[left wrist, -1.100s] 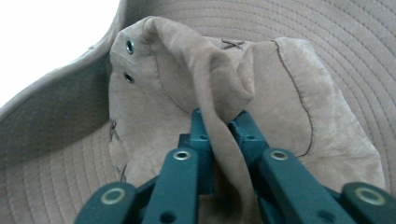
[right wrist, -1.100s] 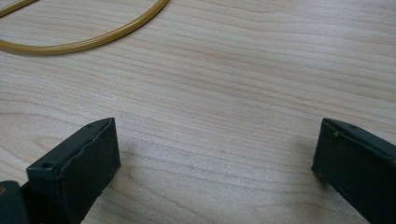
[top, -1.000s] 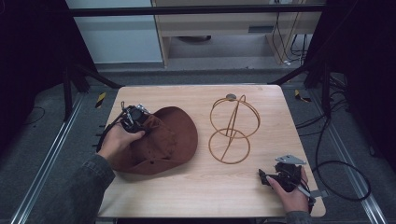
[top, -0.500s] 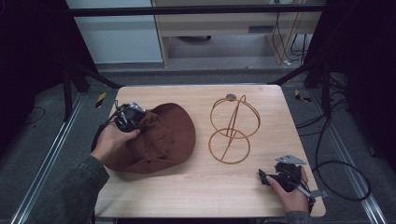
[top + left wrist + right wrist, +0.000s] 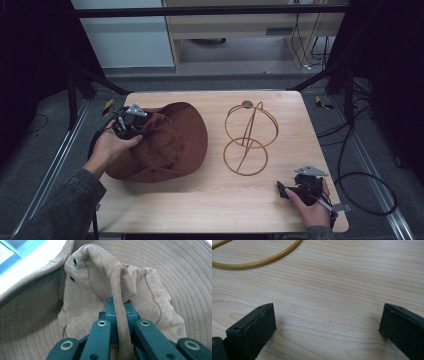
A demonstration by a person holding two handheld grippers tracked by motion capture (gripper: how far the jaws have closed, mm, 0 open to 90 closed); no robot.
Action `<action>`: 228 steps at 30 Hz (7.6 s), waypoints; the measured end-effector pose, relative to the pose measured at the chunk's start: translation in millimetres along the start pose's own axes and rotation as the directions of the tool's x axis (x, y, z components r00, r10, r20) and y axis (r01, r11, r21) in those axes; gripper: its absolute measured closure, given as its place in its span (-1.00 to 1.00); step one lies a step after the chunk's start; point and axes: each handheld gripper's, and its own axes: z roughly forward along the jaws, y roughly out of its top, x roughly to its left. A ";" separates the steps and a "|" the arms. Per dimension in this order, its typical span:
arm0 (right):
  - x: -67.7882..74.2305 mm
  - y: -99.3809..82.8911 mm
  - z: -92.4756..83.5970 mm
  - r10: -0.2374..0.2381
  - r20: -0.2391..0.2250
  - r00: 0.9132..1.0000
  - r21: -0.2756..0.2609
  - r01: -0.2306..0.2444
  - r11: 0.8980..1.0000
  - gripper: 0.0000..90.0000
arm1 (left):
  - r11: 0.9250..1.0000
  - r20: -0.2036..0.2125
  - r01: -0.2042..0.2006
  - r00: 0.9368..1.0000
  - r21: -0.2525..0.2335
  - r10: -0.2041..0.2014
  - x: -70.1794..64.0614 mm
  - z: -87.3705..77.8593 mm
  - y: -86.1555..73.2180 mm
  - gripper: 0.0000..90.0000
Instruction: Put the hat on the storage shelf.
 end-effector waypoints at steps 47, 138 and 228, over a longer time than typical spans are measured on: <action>-2.0 -0.9 0.4 0.001 -0.004 1.000 -0.005 -0.001 1.000 -0.98 | 0.954 -0.047 -0.177 0.984 -0.243 0.171 -36.3 -121.5 60.1 0.91; -11.7 -6.3 -0.1 -0.007 -0.004 1.000 -0.004 0.007 1.000 -0.96 | 0.880 0.090 -0.353 0.913 -0.319 0.399 -150.2 -68.6 237.8 0.91; -12.9 -6.1 -0.9 -0.015 -0.006 1.000 -0.002 0.015 1.000 -0.97 | 0.926 0.181 -0.244 0.935 -0.289 0.303 -164.8 -5.0 234.3 -0.65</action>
